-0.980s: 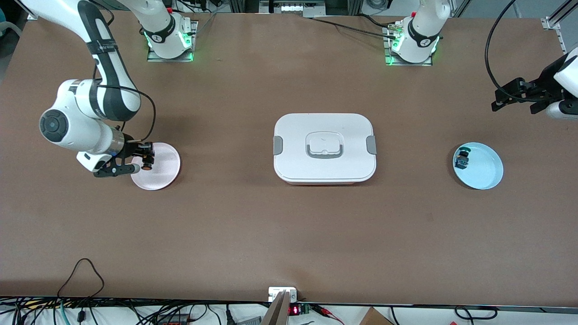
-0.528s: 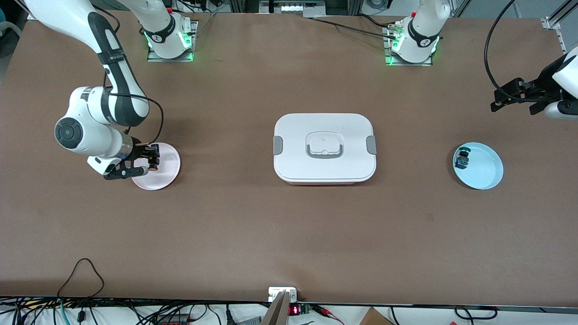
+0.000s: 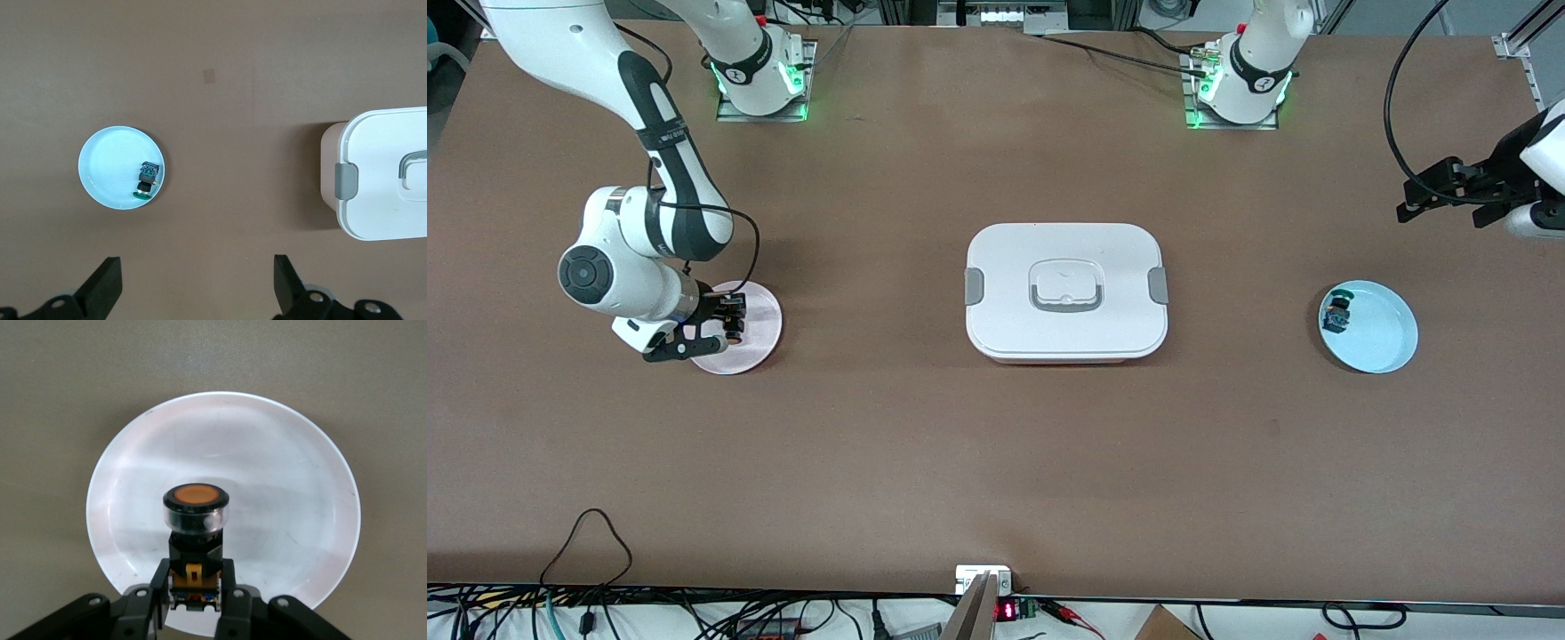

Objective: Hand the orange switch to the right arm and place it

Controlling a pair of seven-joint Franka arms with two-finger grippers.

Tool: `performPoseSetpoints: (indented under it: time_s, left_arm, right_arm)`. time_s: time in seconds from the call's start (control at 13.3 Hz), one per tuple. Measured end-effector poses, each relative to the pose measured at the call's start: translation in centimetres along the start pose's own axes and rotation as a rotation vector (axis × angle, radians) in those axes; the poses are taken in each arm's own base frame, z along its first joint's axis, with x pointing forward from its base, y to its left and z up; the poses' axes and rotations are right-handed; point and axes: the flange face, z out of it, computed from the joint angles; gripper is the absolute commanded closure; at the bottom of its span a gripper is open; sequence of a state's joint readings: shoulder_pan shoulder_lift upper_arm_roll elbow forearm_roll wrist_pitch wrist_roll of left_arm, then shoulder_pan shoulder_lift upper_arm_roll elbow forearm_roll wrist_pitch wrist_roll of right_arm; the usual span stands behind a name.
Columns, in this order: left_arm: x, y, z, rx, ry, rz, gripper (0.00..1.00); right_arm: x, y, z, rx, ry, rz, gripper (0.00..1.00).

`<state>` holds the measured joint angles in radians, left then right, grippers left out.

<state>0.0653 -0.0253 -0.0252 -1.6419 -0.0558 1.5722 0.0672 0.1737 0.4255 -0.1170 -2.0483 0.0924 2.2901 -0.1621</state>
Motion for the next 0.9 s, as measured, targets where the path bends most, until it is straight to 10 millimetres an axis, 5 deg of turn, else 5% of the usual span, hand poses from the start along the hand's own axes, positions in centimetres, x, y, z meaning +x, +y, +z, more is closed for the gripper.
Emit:
performPoseSetpoints:
  time_s: [0.08,0.15,0.23,0.6,0.9]
  left_arm:
    - [0.0,0.3,0.0,0.0,0.0,0.005,0.0]
    - [0.0,0.6,0.0,0.0,-0.001,0.011,0.0]
    - [0.0,0.8,0.0,0.0,-0.001,0.01,0.0]
    - [0.0,0.6,0.0,0.0,0.0,-0.032,0.0]
    - [0.0,0.9,0.0,0.0,0.0,-0.026,0.0]
  right_arm:
    - [0.1,0.1,0.3,-0.001,-0.003,0.001,0.82]
    - [0.1,0.1,0.5,-0.001,-0.006,0.002,0.5]
    - [0.1,0.2,0.6,-0.001,-0.007,0.003,0.0]
    - [1.5,0.5,-1.8,-0.006,0.026,-0.017,0.0]
    - [3.2,2.7,-10.9,0.034,-0.008,-0.081,0.0]
